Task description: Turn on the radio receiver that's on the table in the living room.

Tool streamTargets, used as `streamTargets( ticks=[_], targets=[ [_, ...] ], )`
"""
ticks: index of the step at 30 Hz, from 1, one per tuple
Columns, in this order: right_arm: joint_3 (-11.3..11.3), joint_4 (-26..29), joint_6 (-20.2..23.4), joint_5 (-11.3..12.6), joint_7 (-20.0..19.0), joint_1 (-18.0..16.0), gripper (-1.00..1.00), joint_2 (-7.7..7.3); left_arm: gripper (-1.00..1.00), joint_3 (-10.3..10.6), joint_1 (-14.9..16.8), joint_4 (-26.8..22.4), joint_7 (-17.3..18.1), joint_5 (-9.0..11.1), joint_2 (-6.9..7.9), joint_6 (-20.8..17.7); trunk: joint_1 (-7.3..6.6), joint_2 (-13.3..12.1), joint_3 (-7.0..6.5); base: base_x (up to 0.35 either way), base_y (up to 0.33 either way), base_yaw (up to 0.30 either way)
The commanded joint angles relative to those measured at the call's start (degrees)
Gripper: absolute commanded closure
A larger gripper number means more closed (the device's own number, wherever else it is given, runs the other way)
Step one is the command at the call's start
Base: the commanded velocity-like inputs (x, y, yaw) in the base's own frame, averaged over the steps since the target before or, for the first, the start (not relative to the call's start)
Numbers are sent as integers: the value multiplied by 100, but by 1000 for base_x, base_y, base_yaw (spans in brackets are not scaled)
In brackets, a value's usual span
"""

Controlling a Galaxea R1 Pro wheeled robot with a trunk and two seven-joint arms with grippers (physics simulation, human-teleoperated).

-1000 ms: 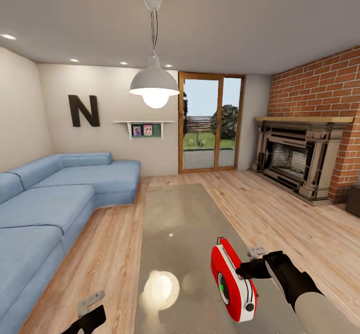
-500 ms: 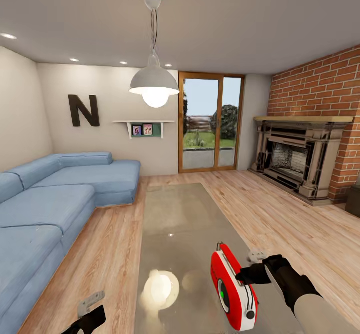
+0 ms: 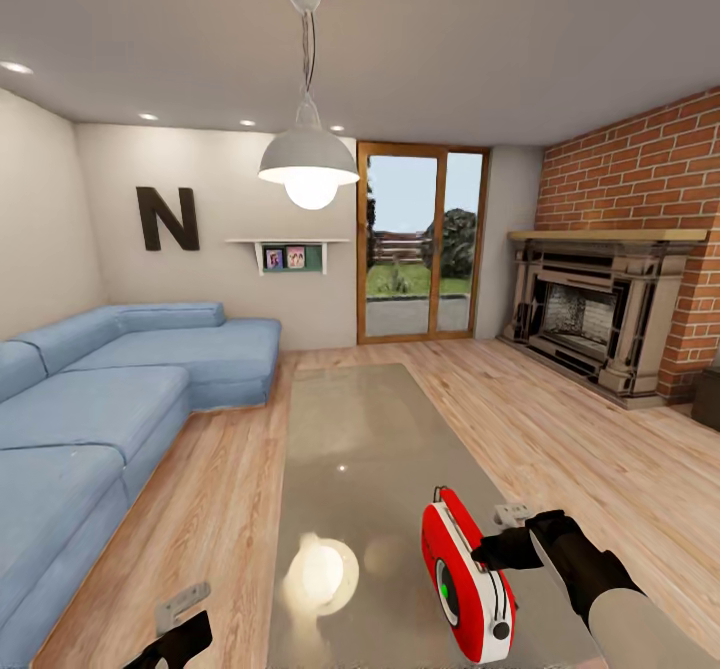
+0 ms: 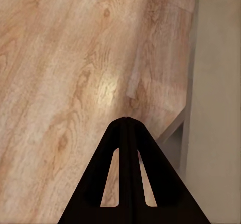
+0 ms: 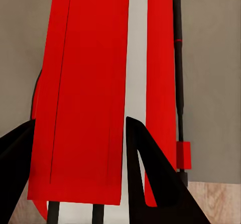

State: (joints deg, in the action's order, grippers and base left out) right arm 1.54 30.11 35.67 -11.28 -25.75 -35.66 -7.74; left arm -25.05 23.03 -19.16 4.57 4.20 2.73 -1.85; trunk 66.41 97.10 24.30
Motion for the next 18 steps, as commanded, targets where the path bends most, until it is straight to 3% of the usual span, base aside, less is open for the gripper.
streamTargets(
  ticks=[1, 7, 18],
  targets=[
    [4, 4, 2, 30, 1, -2, 100, 0, 100, 0, 0, 0, 0, -3, -2, 0, 23, 42, 18, 0, 0, 0],
    [4, 4, 2, 33, 0, -2, 100, 0, 100, 2, 0, 0, 0, -4, -7, 0, 154, 282, 126, 0, 0, 0],
    [1, 4, 2, 30, 8, -2, 100, 0, 100, 5, 0, -6, 4, 1, 14, 13, 154, 282, 126, 0, 0, 0]
  ],
)
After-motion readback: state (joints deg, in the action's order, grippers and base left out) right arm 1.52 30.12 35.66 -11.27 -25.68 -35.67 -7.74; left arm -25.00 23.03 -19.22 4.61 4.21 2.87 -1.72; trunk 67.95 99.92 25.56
